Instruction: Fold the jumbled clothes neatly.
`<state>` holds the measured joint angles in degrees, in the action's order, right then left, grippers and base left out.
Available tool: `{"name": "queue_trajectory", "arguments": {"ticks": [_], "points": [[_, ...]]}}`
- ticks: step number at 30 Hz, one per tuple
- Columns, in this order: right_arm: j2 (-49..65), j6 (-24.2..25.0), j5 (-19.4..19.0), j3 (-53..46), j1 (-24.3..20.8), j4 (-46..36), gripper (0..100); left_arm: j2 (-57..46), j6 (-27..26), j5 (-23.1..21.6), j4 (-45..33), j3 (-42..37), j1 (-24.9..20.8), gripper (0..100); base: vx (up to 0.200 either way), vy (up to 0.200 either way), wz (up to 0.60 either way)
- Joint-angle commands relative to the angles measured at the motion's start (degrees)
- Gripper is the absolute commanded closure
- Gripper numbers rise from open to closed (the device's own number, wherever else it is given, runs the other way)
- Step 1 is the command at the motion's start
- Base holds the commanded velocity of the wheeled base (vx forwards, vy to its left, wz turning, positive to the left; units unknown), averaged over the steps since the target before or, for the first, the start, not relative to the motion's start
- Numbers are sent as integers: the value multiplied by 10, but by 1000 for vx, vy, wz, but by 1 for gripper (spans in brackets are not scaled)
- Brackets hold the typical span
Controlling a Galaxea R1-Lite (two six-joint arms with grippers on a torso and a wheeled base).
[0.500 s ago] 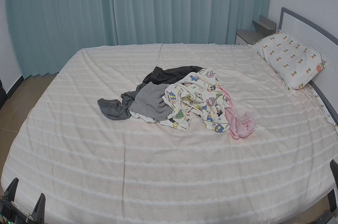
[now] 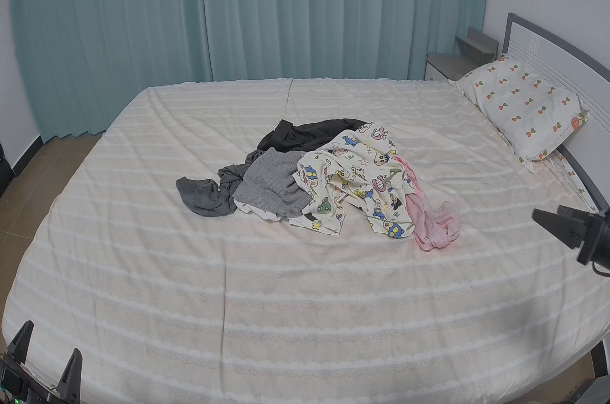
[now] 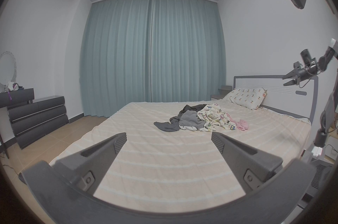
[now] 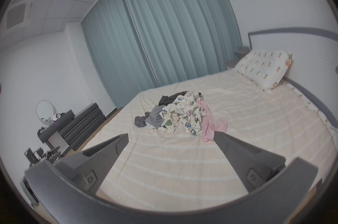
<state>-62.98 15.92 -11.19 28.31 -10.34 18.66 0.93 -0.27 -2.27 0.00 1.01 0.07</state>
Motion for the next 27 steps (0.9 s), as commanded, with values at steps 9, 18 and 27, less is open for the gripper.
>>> {"name": "queue_trajectory", "arguments": {"ticks": [9, 18, 27], "points": [[-672, 159, 71, 301, -48, 215, 0, -9, 0, 0, 0, -10, 0, 0, 0, 0, 0], [-780, 179, 97, 419, -53, 247, 0, -9, 0, 0, 0, -10, 0, 0, 0, 0, 0], [-857, 178, 150, 510, -53, 241, 0, -9, 0, 0, 0, -10, 0, 0, 0, 0, 0]]}}
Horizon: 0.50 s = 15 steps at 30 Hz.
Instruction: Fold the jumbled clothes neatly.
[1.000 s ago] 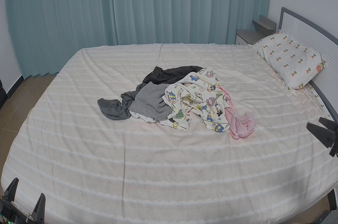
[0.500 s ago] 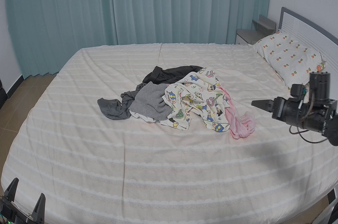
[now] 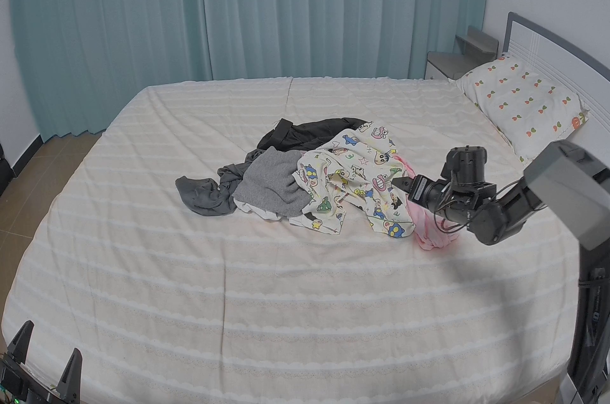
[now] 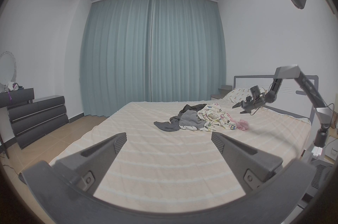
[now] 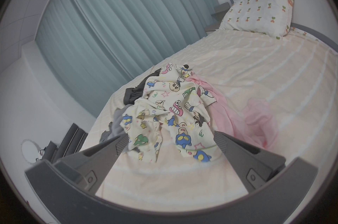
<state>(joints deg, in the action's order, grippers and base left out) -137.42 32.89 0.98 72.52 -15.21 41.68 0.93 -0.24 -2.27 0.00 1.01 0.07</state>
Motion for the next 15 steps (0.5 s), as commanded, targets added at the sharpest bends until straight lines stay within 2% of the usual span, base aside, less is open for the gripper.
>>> {"name": "queue_trajectory", "arguments": {"ticks": [1, 10, 15], "points": [[-115, 8, 33, 71, -3, 10, 0, -9, 0, 0, 0, -10, 0, 0, 0, 0, 0], [-145, 5, 43, 110, -8, 6, 0, -9, 0, 0, 0, -10, 0, 0, 0, 0, 0], [-168, -8, 63, 133, -11, -2, 0, -9, 0, 0, 0, -10, 0, 0, 0, 0, 0]]}}
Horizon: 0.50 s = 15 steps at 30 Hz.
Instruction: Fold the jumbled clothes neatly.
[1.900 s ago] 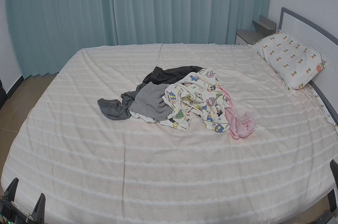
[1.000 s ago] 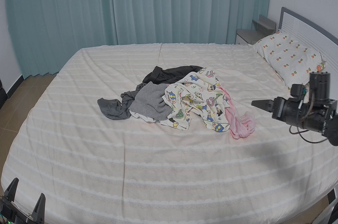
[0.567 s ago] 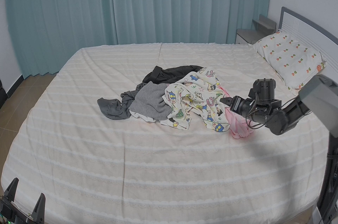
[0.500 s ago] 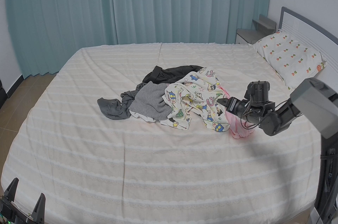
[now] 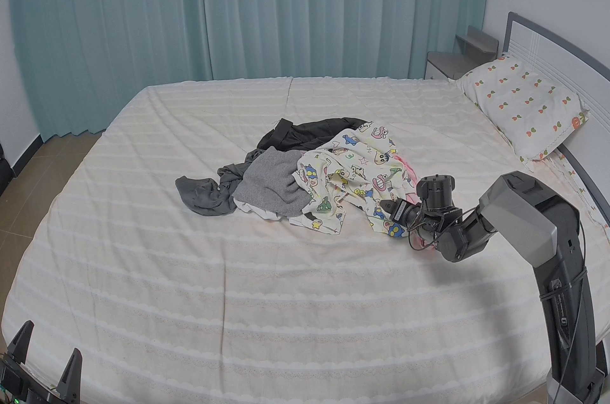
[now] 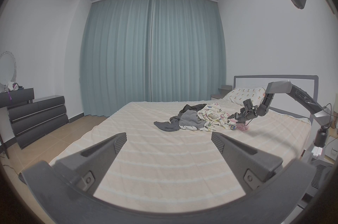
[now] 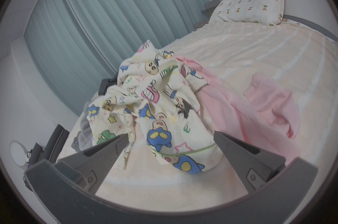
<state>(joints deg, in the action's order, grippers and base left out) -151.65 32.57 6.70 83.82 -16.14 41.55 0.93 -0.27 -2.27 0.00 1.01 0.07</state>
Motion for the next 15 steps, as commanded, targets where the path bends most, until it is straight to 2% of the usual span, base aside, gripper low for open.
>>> {"name": "queue_trajectory", "arguments": {"ticks": [1, 5, 14, 15], "points": [[-34, -8, 10, 29, -1, -1, 0, -9, 0, 0, 0, -10, 0, 0, 0, 0, 0], [-58, -20, 26, 62, -1, -3, 0, -9, 0, 0, 0, -10, 0, 0, 0, 0, 0], [-85, -45, 31, 94, -5, -8, 0, -9, 0, 0, 0, -10, 0, 0, 0, 0, 0], [-86, -50, 30, 105, -6, -27, 0, -9, 0, 0, 0, -10, 0, 0, 0, 0, 0]]}}
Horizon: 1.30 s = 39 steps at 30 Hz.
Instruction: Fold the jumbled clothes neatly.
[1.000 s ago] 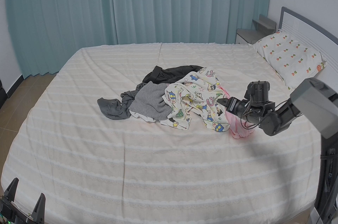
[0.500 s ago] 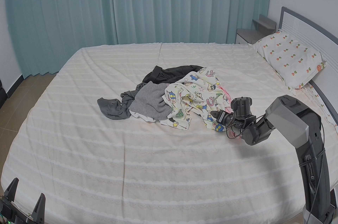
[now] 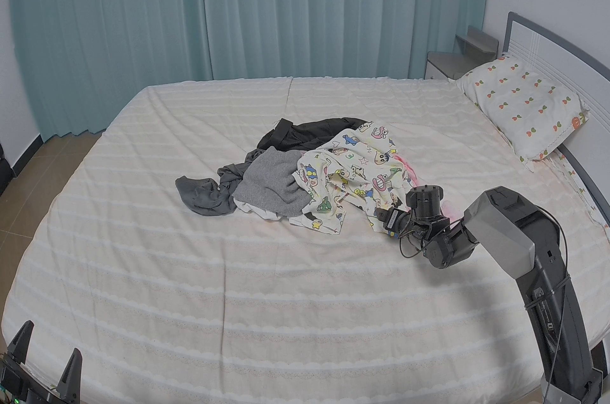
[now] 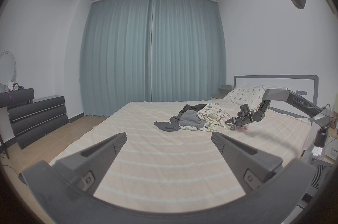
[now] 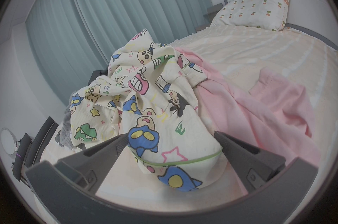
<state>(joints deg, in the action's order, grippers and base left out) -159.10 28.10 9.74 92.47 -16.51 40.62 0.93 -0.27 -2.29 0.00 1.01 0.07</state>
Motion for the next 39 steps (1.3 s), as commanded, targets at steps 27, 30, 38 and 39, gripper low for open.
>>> {"name": "queue_trajectory", "arguments": {"ticks": [27, 30, 38, 39], "points": [[157, 27, -124, -274, -5, 162, 100, -9, 0, 0, 0, -10, 0, 0, 0, 0, 0], [232, 30, -175, -402, -4, 239, 100, -9, 0, 0, 0, -10, 0, 0, 0, 0, 0], [329, 48, -227, -563, -8, 351, 100, -9, 0, 0, 0, -10, 0, 0, 0, 0, 0], [341, 50, -231, -579, -8, 365, 100, -9, 0, 0, 1, -10, 0, 0, 0, 0, 0]]}}
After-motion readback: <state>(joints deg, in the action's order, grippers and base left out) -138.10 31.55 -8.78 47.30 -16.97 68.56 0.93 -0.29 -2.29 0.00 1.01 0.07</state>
